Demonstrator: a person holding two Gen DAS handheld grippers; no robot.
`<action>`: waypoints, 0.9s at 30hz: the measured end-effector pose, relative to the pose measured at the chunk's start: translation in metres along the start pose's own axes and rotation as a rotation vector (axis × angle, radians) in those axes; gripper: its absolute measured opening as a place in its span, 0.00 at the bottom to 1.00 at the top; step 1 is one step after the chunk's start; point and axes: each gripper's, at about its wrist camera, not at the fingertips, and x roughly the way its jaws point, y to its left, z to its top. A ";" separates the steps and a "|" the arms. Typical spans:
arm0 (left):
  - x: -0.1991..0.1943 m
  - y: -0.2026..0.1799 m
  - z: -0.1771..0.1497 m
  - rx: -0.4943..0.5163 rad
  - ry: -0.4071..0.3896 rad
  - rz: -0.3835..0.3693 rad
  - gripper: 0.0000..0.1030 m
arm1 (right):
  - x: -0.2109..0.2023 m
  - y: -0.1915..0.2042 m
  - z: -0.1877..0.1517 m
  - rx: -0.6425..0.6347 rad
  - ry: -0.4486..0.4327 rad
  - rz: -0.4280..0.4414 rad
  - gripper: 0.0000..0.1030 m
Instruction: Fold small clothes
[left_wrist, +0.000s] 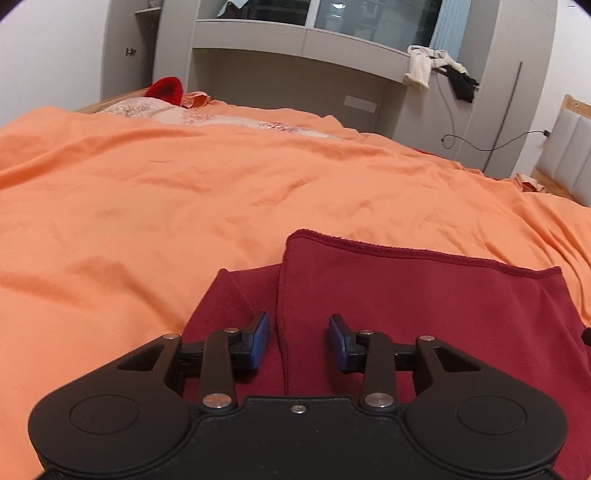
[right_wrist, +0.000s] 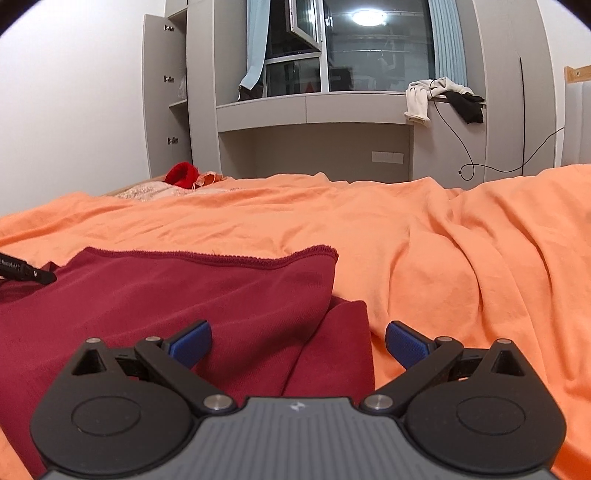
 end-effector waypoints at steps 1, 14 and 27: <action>0.000 0.000 0.000 -0.005 -0.005 0.014 0.24 | 0.001 0.002 0.000 -0.007 0.004 -0.005 1.00; -0.025 -0.005 0.009 -0.020 -0.175 0.132 0.04 | 0.003 0.016 0.000 -0.074 -0.002 -0.057 1.00; -0.001 -0.006 -0.005 0.038 -0.078 0.200 0.06 | 0.016 0.009 -0.006 -0.063 0.044 -0.220 1.00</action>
